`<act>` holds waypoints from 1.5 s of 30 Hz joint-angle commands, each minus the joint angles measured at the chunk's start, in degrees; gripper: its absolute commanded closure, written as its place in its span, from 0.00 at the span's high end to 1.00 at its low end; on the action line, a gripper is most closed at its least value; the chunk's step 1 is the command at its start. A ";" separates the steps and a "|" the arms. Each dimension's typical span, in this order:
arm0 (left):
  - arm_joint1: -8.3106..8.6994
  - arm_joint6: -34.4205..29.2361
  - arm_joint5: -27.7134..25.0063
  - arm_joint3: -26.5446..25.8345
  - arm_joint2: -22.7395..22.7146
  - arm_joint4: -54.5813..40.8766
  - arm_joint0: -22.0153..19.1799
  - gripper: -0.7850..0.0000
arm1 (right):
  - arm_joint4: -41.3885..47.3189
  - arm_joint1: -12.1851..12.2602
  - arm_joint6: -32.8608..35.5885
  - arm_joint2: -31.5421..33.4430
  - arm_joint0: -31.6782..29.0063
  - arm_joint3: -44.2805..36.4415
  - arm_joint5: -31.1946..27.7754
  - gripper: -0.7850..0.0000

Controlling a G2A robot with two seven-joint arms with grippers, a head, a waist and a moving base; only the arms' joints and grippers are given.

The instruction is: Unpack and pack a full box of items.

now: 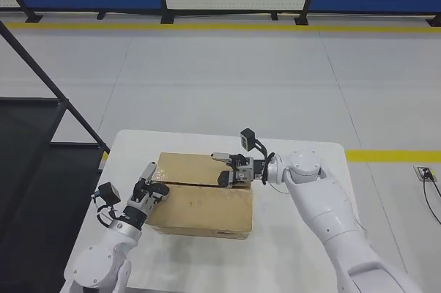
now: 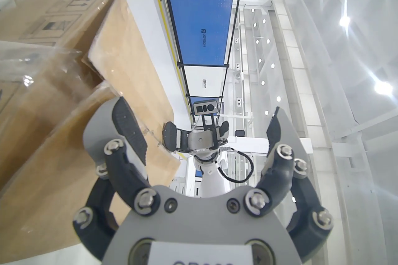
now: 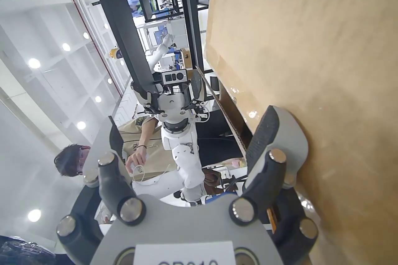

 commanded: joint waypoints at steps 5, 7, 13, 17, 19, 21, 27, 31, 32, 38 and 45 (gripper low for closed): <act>-0.06 -0.04 0.09 1.09 0.30 0.95 -0.57 1.00 | 1.79 0.55 -3.62 1.04 -2.37 -5.27 0.99 1.00; -0.09 0.35 -0.13 1.39 0.29 1.33 -0.76 1.00 | 2.18 0.77 -3.60 1.23 -2.99 -6.42 1.90 1.00; -0.28 1.05 -0.37 2.05 0.40 0.54 -1.24 1.00 | -0.80 1.10 -3.01 -1.02 -3.23 -8.21 7.55 1.00; -0.42 1.70 -1.59 1.78 -0.38 -1.35 -1.04 1.00 | -1.45 1.15 -4.41 -1.98 -3.64 -9.03 8.99 1.00; -0.42 1.65 -1.84 1.02 -1.75 -3.34 -0.55 1.00 | -1.41 1.20 -4.92 -2.25 -3.85 -9.50 9.16 1.00; -0.40 0.90 -2.51 -0.05 -4.59 -8.15 0.55 1.00 | -1.63 1.30 -5.21 -2.49 -4.03 -9.79 8.94 1.00; 0.29 -7.05 0.73 -0.95 -19.48 -26.27 6.96 1.00 | -2.19 1.51 -5.04 -2.90 -4.21 -10.09 7.56 1.00; 0.49 -9.48 2.38 -1.38 -21.22 -27.72 8.05 1.00 | -2.19 1.51 -5.04 -2.90 -4.21 -10.09 7.56 1.00; 0.49 -9.48 2.38 -1.38 -21.22 -27.72 8.05 1.00 | -2.19 1.51 -5.04 -2.90 -4.21 -10.09 7.56 1.00; 0.48 -8.97 2.43 -1.00 -21.17 -27.47 8.03 1.00 | -2.19 1.51 -5.04 -2.90 -4.21 -10.09 7.56 1.00; 0.26 -1.56 5.27 9.32 -17.13 -26.27 1.59 1.00 | -2.91 1.80 -6.31 -3.66 -6.12 -13.03 8.34 1.00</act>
